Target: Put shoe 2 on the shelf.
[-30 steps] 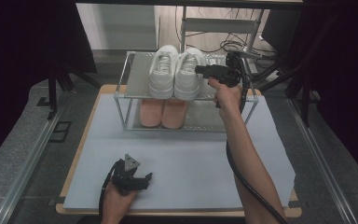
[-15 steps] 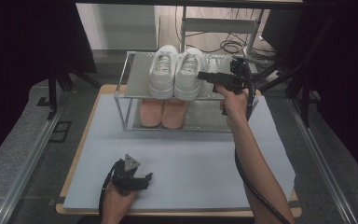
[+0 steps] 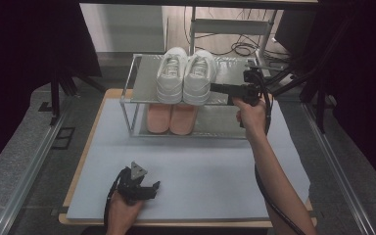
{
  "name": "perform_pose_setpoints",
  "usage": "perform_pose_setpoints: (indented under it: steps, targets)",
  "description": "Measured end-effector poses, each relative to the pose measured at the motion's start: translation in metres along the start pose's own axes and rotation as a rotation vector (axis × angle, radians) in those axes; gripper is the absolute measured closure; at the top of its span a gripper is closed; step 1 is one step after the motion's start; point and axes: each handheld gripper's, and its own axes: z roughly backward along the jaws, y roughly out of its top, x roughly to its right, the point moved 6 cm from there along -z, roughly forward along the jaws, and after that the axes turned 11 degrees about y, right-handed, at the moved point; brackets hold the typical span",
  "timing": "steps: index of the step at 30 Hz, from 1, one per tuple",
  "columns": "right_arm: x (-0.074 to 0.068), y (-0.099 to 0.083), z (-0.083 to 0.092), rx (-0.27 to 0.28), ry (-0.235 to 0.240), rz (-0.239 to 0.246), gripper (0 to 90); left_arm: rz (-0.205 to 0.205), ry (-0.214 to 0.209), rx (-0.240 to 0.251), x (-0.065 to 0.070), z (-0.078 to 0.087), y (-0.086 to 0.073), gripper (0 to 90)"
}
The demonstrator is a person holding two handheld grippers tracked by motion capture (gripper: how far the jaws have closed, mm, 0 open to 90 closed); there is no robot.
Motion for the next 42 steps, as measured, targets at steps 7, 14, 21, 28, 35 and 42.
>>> perform_pose_setpoints:
  steps: [7,14,21,28,35,42]
  targets:
    - [0.002,-0.01,0.004,-0.032,-0.008,0.048,26.2,0.0,0.0,0.0,0.0,0.0,0.0,15.9]
    - [-0.002,-0.023,0.004,-0.093,-0.019,0.153,19.1,-0.001,-0.001,-0.002,0.0,0.0,0.0,15.9]
    - [-0.007,-0.039,0.005,-0.132,-0.016,0.239,14.8,0.003,-0.001,0.002,0.0,0.0,0.0,15.9]
    - [-0.012,-0.054,0.012,-0.164,-0.027,0.322,12.9,0.004,0.0,0.003,0.0,0.0,0.0,15.9]
    - [-0.018,-0.072,0.019,-0.218,-0.039,0.411,6.4,0.003,0.0,0.001,0.0,0.0,0.0,15.9]
    - [-0.018,-0.097,0.017,-0.25,-0.037,0.447,0.0,0.003,0.001,0.002,0.0,0.0,0.0,15.9]
